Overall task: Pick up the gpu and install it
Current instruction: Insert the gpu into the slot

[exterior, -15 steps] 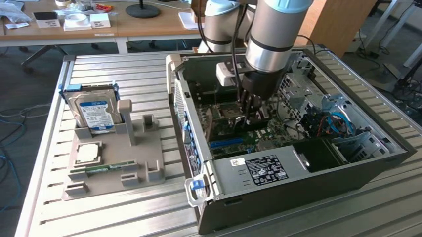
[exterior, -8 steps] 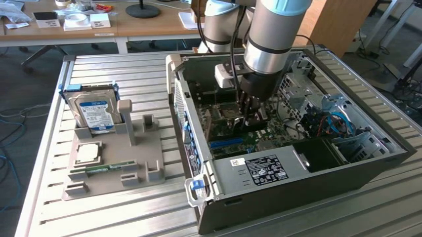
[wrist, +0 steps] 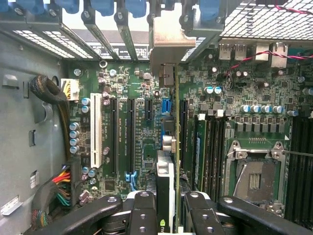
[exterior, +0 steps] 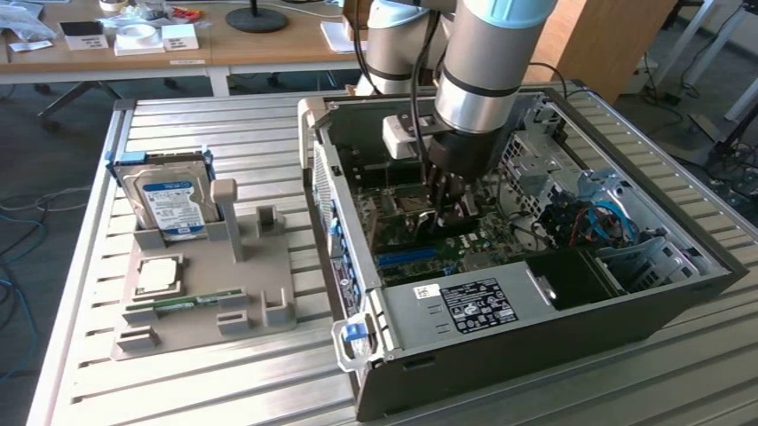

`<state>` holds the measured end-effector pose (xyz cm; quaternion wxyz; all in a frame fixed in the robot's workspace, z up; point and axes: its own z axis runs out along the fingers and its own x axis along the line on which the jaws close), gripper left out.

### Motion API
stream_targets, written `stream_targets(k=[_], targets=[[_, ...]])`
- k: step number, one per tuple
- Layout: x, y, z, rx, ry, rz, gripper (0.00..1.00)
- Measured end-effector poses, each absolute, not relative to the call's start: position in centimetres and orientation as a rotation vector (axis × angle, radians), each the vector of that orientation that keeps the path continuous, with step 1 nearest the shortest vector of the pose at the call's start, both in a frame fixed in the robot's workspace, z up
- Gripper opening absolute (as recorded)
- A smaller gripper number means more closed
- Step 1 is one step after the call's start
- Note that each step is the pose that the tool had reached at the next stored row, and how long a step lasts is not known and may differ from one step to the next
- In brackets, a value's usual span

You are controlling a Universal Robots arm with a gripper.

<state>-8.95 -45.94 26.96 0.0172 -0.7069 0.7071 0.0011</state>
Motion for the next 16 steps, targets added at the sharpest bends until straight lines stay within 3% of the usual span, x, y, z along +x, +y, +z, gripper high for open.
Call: stream_targets(k=[16], targets=[[-9.51,-46.02,26.75,-2.197,2.198,0.003,0.27]])
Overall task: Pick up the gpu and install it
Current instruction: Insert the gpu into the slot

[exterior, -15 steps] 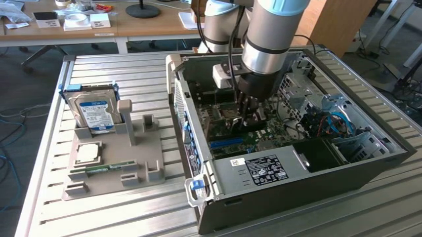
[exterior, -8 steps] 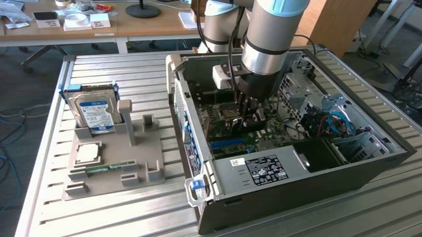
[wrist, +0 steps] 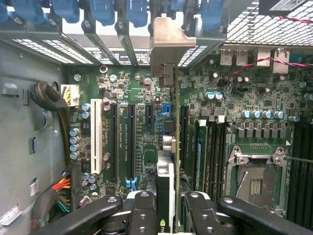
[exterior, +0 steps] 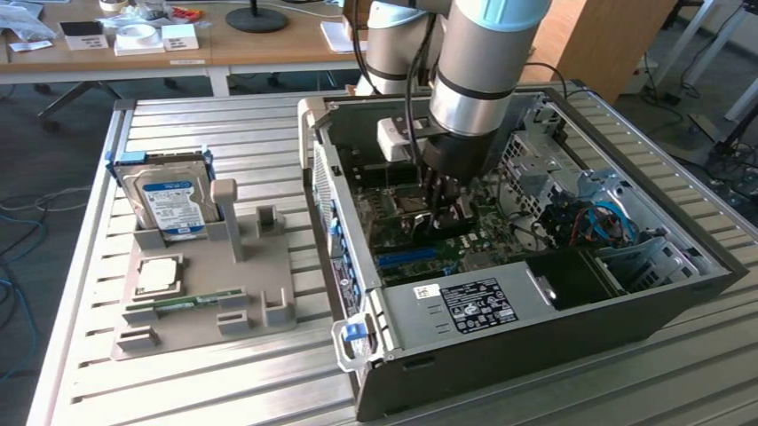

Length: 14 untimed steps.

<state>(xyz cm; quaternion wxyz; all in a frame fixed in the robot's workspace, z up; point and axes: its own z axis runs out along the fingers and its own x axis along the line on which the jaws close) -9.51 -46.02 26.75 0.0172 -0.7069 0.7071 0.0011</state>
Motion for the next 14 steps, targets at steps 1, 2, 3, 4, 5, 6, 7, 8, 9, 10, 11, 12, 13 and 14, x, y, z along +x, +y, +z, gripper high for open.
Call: stream_targets(k=[1,2,3,4,5,6,7,8,9,10,11,12,13,14], targets=[[-9.58,-46.02,26.76,-2.197,2.198,0.003,0.27],[-9.59,-46.02,26.75,-2.197,2.197,0.003,0.27],[-9.62,-46.02,26.75,-2.197,2.197,0.003,0.27],[-9.66,-46.02,26.75,-2.197,2.198,0.003,0.27],[-9.70,-46.02,26.75,-2.197,2.198,0.003,0.27],[-9.75,-46.02,26.75,-2.197,2.198,0.003,0.27],[-9.79,-46.02,26.75,-2.197,2.198,0.003,0.27],[-9.83,-46.02,26.75,-2.197,2.198,0.003,0.27],[-9.88,-46.02,26.74,-2.197,2.198,0.003,0.27],[-9.93,-46.02,26.74,-2.197,2.198,0.003,0.27],[-9.99,-46.02,26.74,-2.197,2.198,0.003,0.27],[-10.05,-46.02,26.74,-2.197,2.198,0.003,0.27],[-10.10,-46.02,26.74,-2.197,2.198,0.003,0.27],[-10.14,-46.02,26.73,-2.197,2.197,0.003,0.27]])
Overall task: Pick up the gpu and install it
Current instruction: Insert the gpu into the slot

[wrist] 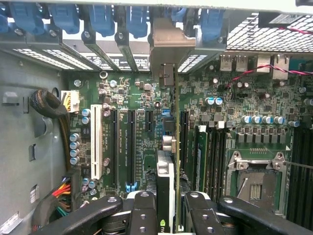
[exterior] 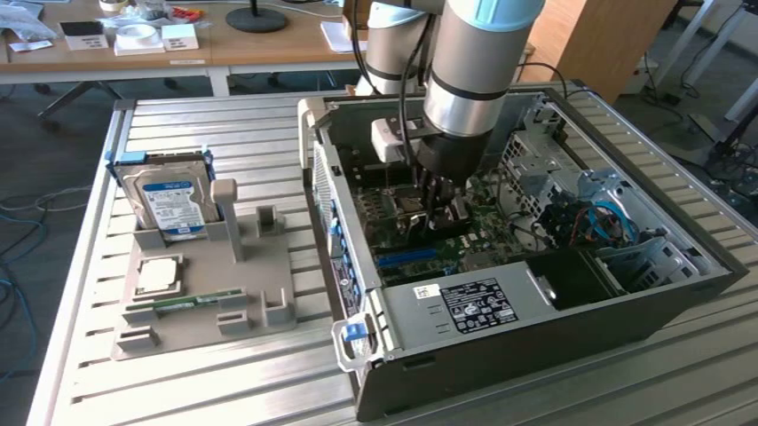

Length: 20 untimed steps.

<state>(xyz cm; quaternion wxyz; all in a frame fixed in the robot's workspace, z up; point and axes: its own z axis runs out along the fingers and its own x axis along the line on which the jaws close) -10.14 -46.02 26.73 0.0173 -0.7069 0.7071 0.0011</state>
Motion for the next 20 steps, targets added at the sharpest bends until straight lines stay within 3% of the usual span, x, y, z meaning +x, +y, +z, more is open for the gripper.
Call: stream_targets(k=[20], targets=[[-10.48,-45.98,25.98,-2.197,2.197,0.004,0.27]])
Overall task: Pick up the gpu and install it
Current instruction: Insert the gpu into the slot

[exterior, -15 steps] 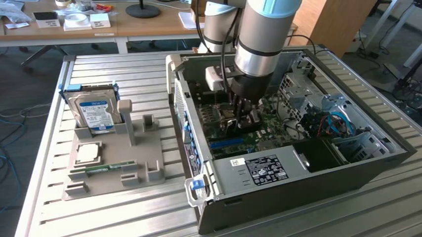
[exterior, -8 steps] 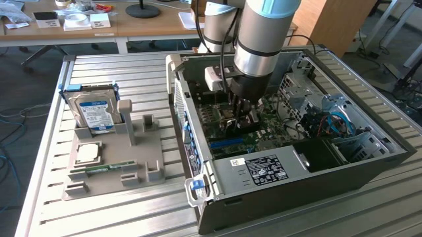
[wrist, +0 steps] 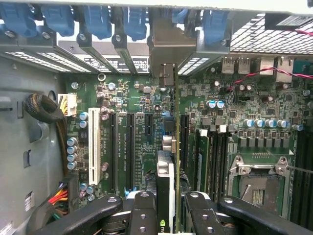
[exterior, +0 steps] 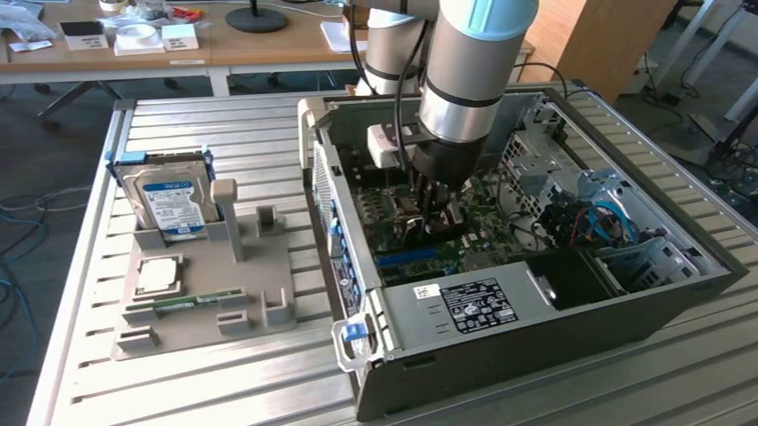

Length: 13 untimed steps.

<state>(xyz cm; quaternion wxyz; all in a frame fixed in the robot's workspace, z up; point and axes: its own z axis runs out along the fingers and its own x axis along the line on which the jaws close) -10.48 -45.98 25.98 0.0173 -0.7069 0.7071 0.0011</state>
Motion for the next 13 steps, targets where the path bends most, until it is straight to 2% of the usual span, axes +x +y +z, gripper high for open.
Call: stream_targets(k=[13], targets=[[-10.67,-45.81,25.35,-2.186,2.210,0.001,0.27]])
